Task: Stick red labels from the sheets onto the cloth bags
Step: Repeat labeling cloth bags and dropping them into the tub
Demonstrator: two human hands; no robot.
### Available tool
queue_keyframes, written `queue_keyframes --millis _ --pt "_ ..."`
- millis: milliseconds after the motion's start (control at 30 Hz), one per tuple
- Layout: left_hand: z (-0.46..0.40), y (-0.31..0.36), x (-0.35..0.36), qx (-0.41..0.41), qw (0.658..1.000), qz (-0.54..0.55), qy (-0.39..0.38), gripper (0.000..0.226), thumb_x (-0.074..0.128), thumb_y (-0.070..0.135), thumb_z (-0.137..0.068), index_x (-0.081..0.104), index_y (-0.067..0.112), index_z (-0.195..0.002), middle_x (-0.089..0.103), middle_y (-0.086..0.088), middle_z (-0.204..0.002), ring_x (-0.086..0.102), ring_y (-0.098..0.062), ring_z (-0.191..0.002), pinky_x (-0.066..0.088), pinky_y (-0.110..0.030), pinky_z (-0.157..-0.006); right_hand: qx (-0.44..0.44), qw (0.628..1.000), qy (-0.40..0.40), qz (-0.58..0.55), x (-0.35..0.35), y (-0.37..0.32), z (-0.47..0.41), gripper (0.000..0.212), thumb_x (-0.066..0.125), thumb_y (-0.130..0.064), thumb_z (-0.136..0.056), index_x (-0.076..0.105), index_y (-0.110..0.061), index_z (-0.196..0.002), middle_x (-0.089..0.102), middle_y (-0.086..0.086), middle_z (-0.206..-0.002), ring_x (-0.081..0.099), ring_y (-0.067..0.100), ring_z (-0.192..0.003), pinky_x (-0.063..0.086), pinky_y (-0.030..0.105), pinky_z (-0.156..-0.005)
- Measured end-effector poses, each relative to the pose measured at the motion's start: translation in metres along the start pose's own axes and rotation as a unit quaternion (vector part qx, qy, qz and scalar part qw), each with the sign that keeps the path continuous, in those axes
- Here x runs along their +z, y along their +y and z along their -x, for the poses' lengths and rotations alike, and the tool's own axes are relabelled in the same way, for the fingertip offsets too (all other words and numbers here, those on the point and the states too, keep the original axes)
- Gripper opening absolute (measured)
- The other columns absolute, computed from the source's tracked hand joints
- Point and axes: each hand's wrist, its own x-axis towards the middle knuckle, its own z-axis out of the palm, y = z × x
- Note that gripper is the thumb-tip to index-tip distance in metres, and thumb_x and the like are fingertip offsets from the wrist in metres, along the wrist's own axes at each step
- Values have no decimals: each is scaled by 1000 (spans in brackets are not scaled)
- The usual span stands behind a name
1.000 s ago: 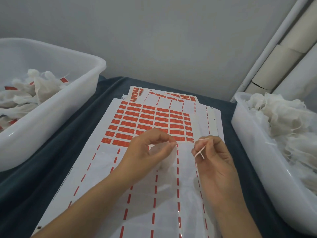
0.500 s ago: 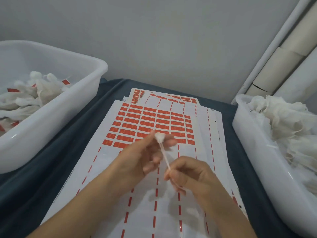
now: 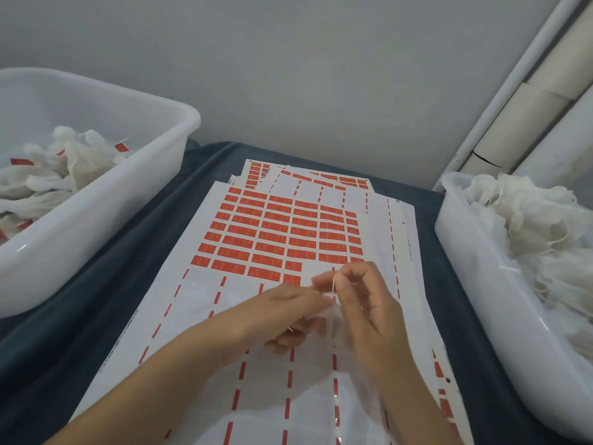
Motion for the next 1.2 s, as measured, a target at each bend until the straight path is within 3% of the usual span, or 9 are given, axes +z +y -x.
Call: queue_keyframes --millis 100,233,400,500,600,733,900,1033,1200 --pt "1 -3 0 43 999 -20 -7 30 48 36 -92 55 17 -70 47 13 -48 39 -2 -44 36 -13 -48 25 999 37 21 1 3 -1 16 44 -40 -84 50 -27 -91 64 -18 -89 60 -1 -92 48 8 -77" --pt "-5 -10 3 110 991 -62 47 4 62 32 -85 61 28 -84 55 20 -55 51 3 -49 44 -11 -55 63 993 92 28 -3 7 -4 21 43 -48 -78 50 -34 -91 60 -25 -94 60 -1 -90 50 12 -77" --pt "-1 -10 3 156 986 -43 27 15 59 40 -75 61 29 -84 59 19 -59 52 2 -50 43 -9 -53 102 994 45 -10 -3 8 -6 22 53 -48 -73 55 -35 -91 60 -32 -87 60 -7 -89 53 10 -67" --pt "-1 -12 3 166 985 -38 21 16 59 41 -73 62 30 -84 60 18 -60 52 2 -50 43 -10 -52 110 992 23 -62 -4 6 -9 36 59 -47 -67 52 -35 -100 56 -37 -87 59 -14 -84 49 8 -56" --pt "-2 -12 4 166 985 -30 19 14 60 39 -75 63 29 -84 60 16 -59 51 1 -49 43 -10 -52 91 995 18 -48 -8 8 -9 27 62 -44 -67 59 -34 -92 61 -28 -90 62 -5 -86 52 11 -60" --pt "-2 -13 4 158 987 -19 21 21 59 44 -68 64 30 -84 61 14 -60 51 1 -48 43 -10 -51 80 996 -18 -31 -10 9 -7 8 61 -33 -78 63 -35 -85 64 -26 -89 60 -7 -90 48 5 -66" --pt "-4 -15 4 155 987 -26 14 3 62 29 -83 64 27 -83 58 15 -56 50 1 -46 43 -11 -49 80 996 19 -45 -11 7 -9 39 63 -45 -64 52 -34 -100 59 -23 -92 66 7 -79 57 19 -64" --pt "-6 -17 3 151 988 -30 22 5 62 26 -85 65 22 -85 58 13 -57 50 0 -47 43 -11 -50 36 999 13 21 -11 9 -8 15 67 -29 -77 58 -34 -87 60 -18 -98 63 6 -84 54 14 -66" --pt "-7 -15 4 143 989 -19 36 21 62 42 -73 66 25 -84 62 13 -59 52 0 -47 42 -10 -50 40 997 -48 46 -14 8 -5 27 59 -14 -88 58 -42 -86 62 -23 -93 60 -2 -92 46 3 -72"
